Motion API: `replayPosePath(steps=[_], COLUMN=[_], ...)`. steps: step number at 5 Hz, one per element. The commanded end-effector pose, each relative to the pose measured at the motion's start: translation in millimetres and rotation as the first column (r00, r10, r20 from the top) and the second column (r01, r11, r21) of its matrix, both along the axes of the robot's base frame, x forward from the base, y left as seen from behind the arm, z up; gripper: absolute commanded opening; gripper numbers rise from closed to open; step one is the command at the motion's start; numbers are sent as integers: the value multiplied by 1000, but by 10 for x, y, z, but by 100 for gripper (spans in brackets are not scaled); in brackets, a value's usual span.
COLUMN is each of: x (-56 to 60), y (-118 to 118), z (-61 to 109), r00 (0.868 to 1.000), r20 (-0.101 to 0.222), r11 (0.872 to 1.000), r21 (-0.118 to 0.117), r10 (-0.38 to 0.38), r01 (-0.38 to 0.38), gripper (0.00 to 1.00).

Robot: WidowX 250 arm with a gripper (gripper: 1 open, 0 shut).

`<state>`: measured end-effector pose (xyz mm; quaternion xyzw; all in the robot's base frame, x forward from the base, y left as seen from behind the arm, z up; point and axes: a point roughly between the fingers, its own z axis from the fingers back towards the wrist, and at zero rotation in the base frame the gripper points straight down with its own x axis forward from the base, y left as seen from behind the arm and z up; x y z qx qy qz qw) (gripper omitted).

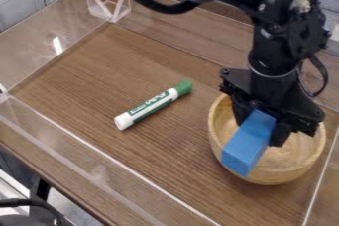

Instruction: Put the blue block in the brown bowl

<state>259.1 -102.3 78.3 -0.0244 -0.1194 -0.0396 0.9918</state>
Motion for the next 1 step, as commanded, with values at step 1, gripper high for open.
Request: replayPosePath(steps=[1], x=[60], y=[29], z=[97], r00=[999], r20=[37], r11=[1000], r21=[-9], r10=[12], r01=[-12], gripper=[0])
